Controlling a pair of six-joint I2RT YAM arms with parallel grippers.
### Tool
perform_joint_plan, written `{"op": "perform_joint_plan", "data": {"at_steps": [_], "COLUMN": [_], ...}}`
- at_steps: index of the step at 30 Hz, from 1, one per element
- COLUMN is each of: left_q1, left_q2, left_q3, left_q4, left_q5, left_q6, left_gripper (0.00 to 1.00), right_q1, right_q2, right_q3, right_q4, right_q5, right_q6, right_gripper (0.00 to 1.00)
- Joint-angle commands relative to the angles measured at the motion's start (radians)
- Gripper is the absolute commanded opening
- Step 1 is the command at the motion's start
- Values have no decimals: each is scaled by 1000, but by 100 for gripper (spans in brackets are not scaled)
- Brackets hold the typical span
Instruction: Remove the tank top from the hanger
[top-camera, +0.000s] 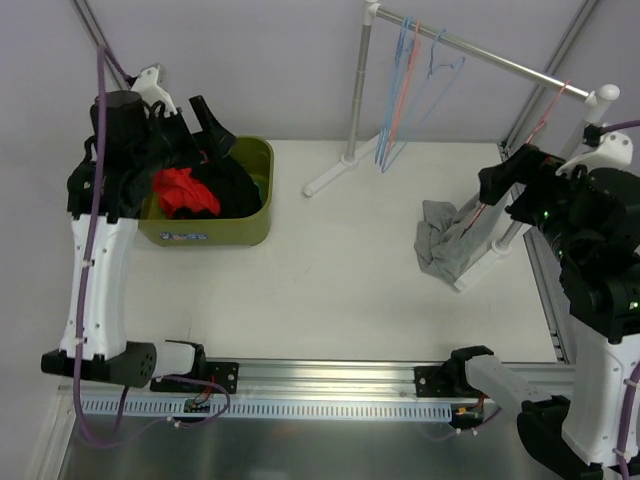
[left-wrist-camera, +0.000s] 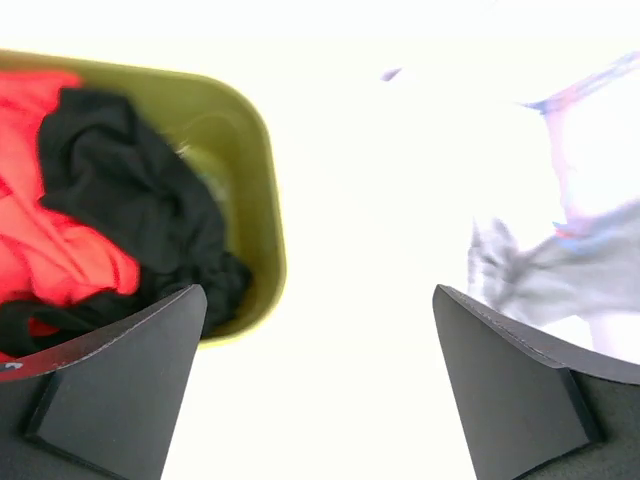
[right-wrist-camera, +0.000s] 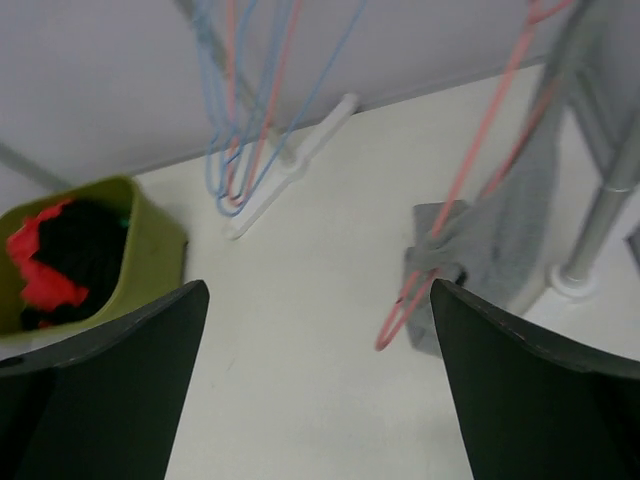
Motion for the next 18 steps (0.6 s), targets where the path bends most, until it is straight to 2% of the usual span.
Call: {"op": "perform_joint_plan", "data": {"at_steps": [1, 3, 5, 9, 13, 14, 15, 16, 17, 18], "left_q1": [-1, -1, -1, -1, -1, 1, -1, -1, -1, -1], "left_q2": [-60, -95, -126, -177, -209, -215, -217, -217, -215, -215], "left_q3": [-8, -56, -118, -206, -235, -237, -237, -237, -232, -229], "left_q4": [-47, -49, -50, -53, -63, -66, -70, -72, -75, -76], "left_q5": [128, 166, 183, 214, 217, 219, 220, 220, 219, 219], "left_q6": [25, 33, 34, 57, 82, 88, 91, 93, 99, 100], "left_gripper": [99, 99, 99, 99, 99, 98, 99, 99, 99, 99], "right_q1": [-53, -90, -136, -171, -179, -179, -179, -179, -179, -178], "right_q2": [144, 215, 276, 349, 410, 418, 424, 435, 436, 432], "right_q3": [132, 140, 132, 108, 115, 99, 94, 92, 95, 92], "right_q4": [-147, -161, -117, 11, 39, 60, 63, 68, 66, 66], "right_q5": [328, 401, 400, 371, 458, 484, 492, 493, 493, 495], "right_q6": [8, 25, 28, 41, 62, 64, 70, 73, 76, 82], "right_gripper": [99, 99, 98, 84, 73, 67, 52, 43, 26, 17]}}
